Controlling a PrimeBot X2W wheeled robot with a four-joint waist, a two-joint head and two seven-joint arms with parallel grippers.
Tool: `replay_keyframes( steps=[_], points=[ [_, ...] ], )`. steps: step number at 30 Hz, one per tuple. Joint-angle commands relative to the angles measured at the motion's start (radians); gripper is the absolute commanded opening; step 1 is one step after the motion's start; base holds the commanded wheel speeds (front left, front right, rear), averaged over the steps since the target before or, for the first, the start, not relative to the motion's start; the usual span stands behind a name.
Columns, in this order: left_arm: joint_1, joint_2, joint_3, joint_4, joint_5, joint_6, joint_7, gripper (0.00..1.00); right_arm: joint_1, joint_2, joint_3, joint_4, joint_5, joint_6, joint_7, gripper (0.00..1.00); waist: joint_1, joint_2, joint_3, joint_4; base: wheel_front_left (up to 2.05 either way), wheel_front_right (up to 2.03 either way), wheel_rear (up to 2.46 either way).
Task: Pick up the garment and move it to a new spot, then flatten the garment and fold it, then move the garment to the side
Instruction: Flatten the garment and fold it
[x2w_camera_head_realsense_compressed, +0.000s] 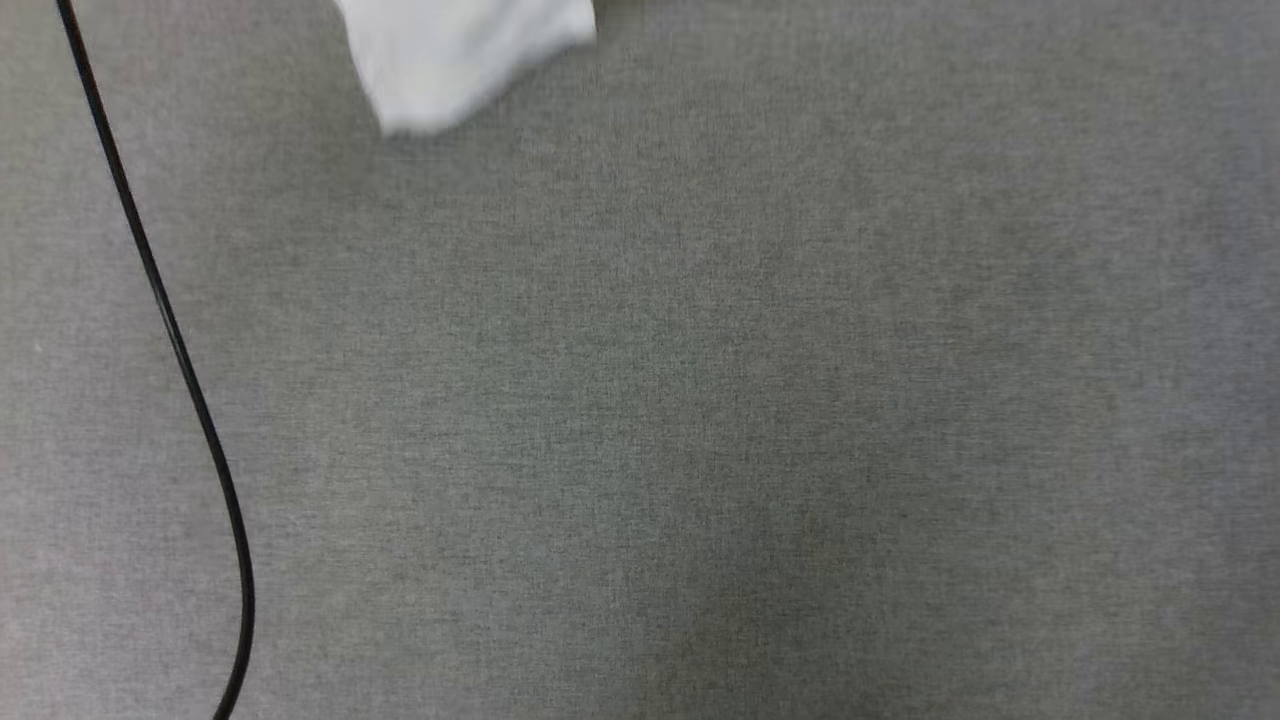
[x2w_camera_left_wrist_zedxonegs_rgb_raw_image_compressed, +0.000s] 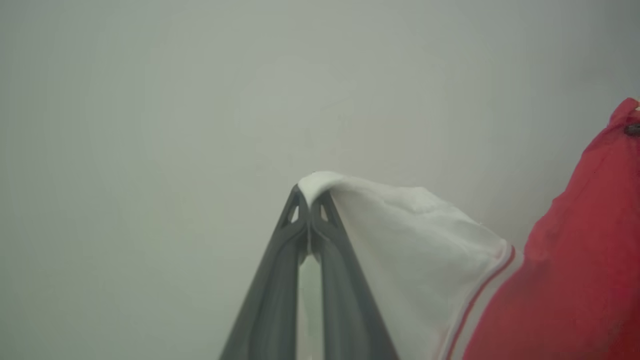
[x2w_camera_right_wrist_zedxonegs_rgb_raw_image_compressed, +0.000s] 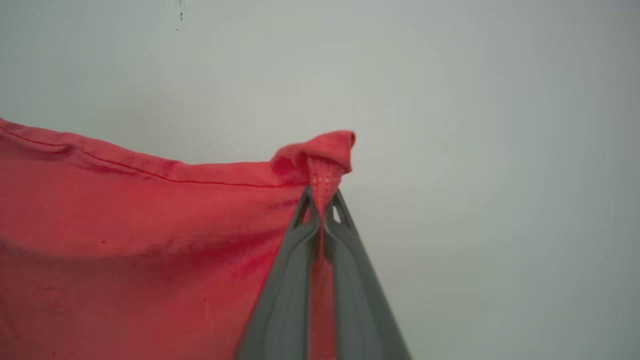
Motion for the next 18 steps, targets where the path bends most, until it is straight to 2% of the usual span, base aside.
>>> replay_keyframes(
  steps=[1,8,13,18],
  points=[
    [-0.042,-0.011,-0.012,0.024,0.004,-0.004,-0.003,0.00,-0.042,0.005,0.007,0.020,-0.014,-0.001,-0.011,0.00,-0.0003,0.0000,0.026,0.008,0.00,0.00,0.00],
    [-0.193,-0.069,-0.076,0.160,0.005,-0.016,-0.044,0.00,-0.199,0.029,0.024,0.154,-0.034,-0.001,-0.078,0.00,-0.0003,0.0000,0.045,0.032,0.00,0.00,0.00],
    [-0.206,-0.073,-0.114,0.230,-0.023,-0.017,-0.076,0.00,-0.227,0.035,0.076,0.250,-0.014,-0.001,-0.103,0.00,-0.0003,0.0000,0.071,0.028,0.00,0.00,0.00],
    [-0.161,-0.063,-0.170,0.278,-0.069,-0.018,-0.111,0.00,-0.185,0.029,0.140,0.325,0.015,-0.001,-0.152,0.00,-0.0003,0.0000,0.097,0.023,0.00,0.00,0.00]
  ],
)
